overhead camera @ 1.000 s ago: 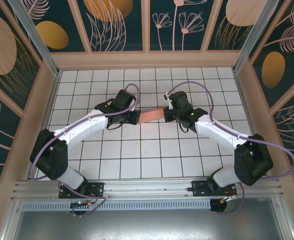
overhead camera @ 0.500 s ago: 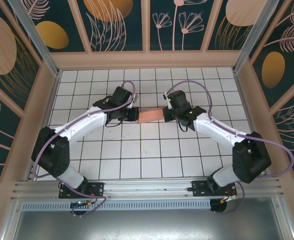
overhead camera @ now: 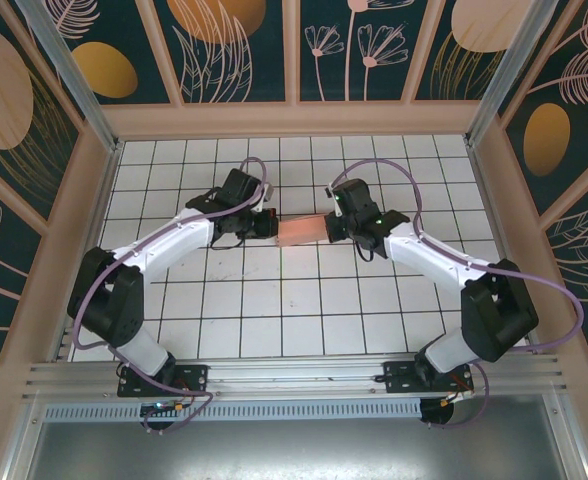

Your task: Fold the paper box

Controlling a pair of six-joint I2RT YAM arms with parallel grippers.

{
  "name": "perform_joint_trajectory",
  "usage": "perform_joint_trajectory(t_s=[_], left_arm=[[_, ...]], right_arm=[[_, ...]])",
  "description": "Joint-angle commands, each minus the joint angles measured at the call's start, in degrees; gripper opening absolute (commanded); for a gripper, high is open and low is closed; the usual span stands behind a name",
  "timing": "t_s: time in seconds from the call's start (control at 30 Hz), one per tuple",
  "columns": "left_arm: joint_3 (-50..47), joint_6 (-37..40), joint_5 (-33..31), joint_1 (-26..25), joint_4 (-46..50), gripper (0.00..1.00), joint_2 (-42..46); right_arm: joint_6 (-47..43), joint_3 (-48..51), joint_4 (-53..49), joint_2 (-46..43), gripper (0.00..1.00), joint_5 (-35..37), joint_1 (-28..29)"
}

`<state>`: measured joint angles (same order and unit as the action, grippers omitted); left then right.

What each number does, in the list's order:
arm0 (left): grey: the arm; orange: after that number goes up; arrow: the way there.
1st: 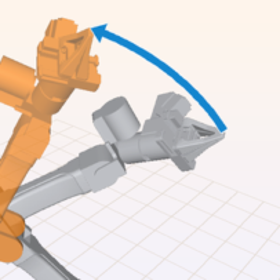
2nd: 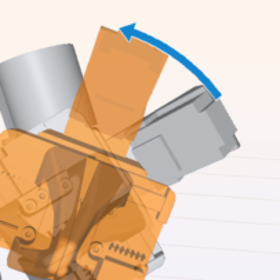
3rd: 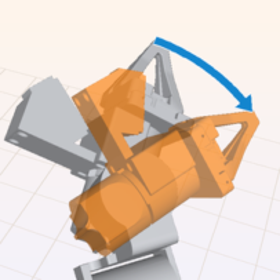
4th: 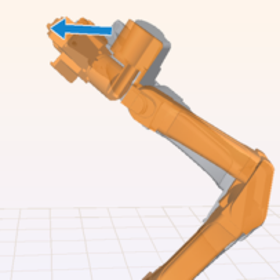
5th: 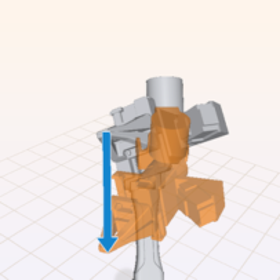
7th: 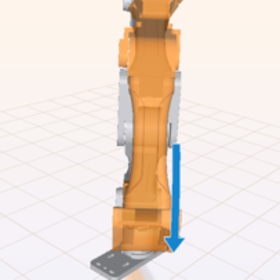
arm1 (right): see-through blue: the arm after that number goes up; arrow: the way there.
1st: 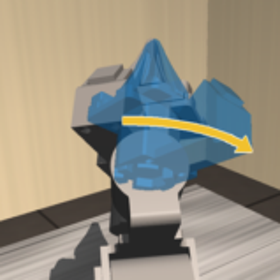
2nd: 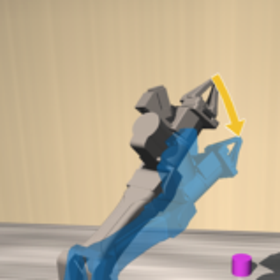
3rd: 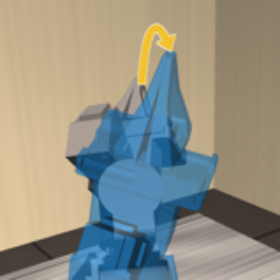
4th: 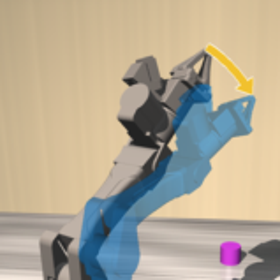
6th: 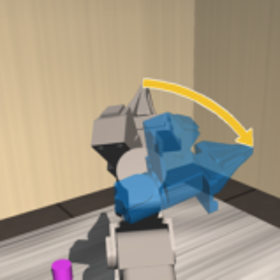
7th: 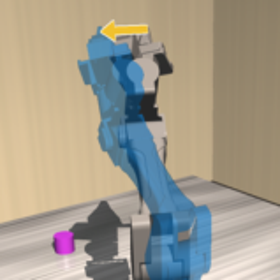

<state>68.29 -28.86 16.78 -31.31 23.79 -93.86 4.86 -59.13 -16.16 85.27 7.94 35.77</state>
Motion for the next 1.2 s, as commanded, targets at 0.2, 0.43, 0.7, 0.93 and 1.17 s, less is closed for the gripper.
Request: perform_joint_trajectory(t_s=[0.2, 0.43, 0.7, 0.93, 1.17], left_arm=[[1.3, 0.1, 4.6, 0.7, 0.3, 0.0, -1.6], [-0.4, 2.9, 3.4, 0.7, -1.4, 0.0, -3.4], [1.1, 4.4, 1.5, 0.8, -1.0, 0.0, -7.7], [1.5, 5.1, 0.2, 0.7, -0.1, 0.0, -8.8], [2.6, 5.7, 0.3, 0.7, 0.6, 0.0, -9.2]], right_arm=[[-0.5, -2.0, 0.1, 1.7, 0.0, -1.1, 0.7], [-0.3, -1.4, 2.1, 2.9, 0.0, -1.8, 0.6], [0.3, 0.3, 4.7, 4.7, 0.0, -2.9, -0.3], [0.5, 1.4, 7.6, 2.0, 0.1, -4.9, -0.8], [1.0, 3.2, 11.7, -4.6, 0.52, -6.6, -2.1]])
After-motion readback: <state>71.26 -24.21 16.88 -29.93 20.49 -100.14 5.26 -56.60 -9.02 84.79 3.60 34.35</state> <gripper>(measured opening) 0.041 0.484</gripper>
